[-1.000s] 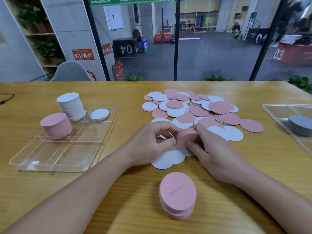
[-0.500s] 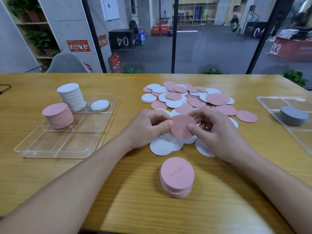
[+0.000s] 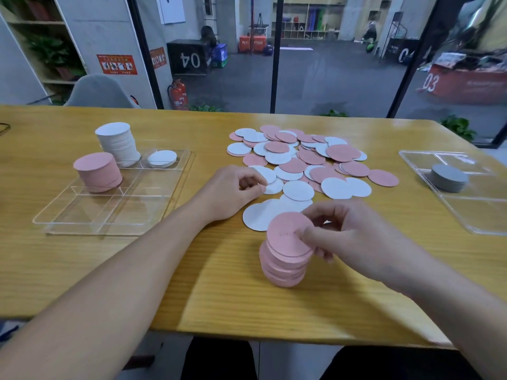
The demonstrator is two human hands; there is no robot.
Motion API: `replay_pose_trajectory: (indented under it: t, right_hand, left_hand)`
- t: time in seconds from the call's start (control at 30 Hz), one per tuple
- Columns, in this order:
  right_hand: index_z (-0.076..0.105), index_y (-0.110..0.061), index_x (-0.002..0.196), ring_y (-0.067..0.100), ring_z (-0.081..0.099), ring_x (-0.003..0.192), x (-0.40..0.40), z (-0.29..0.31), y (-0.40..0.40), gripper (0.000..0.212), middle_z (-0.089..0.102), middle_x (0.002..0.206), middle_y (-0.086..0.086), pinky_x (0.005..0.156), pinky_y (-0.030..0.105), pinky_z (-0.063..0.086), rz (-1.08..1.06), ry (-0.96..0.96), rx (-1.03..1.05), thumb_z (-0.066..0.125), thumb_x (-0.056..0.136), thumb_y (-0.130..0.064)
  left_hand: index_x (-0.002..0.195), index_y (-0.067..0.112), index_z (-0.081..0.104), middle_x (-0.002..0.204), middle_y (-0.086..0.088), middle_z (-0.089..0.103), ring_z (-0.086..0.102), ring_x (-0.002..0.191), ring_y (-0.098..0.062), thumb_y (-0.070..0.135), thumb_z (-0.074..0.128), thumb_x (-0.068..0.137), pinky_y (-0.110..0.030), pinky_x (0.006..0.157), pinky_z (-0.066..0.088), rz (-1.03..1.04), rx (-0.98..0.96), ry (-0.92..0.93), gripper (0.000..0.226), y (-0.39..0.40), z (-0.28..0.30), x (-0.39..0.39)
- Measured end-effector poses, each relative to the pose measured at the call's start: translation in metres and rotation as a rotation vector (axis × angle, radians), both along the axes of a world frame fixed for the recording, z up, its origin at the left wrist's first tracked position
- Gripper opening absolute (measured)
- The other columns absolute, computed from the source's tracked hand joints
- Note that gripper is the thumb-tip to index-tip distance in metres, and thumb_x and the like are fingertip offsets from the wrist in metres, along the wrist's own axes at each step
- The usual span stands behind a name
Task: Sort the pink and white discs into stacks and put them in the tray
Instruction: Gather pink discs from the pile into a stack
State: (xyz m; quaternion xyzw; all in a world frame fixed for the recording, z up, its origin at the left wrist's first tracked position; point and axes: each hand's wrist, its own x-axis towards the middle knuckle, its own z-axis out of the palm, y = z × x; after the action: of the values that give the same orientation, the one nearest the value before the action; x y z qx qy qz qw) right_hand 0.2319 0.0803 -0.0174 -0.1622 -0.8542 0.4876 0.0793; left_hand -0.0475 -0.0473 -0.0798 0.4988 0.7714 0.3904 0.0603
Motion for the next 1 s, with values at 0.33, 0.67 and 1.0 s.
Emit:
replay_pose_trajectory:
  t: [0.33,0.67,1.0]
  right_hand:
    - [0.08,-0.026,0.1,0.011,0.051,0.064,0.005,0.001,-0.01,0.019,0.066,0.072,-0.007,0.06,0.031,0.04,0.023,-0.064,0.172,0.068,0.102,-0.04]
    - [0.049,-0.002,0.085,0.02,0.031,0.063,-0.005,0.026,-0.022,0.059,0.035,0.068,-0.002,0.061,0.037,0.026,0.136,-0.445,0.272,0.063,0.098,-0.058]
    - [0.041,-0.013,0.082,0.03,0.029,0.08,-0.012,0.032,-0.026,0.056,0.032,0.084,0.005,0.074,0.049,0.023,0.19,-0.598,0.218,0.063,0.091,-0.064]
  left_hand:
    - [0.106,0.028,0.084,0.096,0.016,0.079,0.07,0.091,-0.005,0.029,0.076,0.104,-0.019,0.081,0.055,0.038,-0.003,0.027,0.008,-0.001,0.001,0.003]
    - [0.083,0.021,0.068,0.084,0.003,0.07,0.065,0.086,-0.016,0.061,0.038,0.113,-0.039,0.078,0.05,0.137,-0.006,-0.142,0.058,-0.059,0.038,0.127]
    - [0.086,0.03,0.043,0.086,0.009,0.046,0.043,0.087,-0.015,0.052,0.009,0.104,-0.038,0.071,0.038,0.238,-0.231,0.198,0.044,-0.073,0.004,0.167]
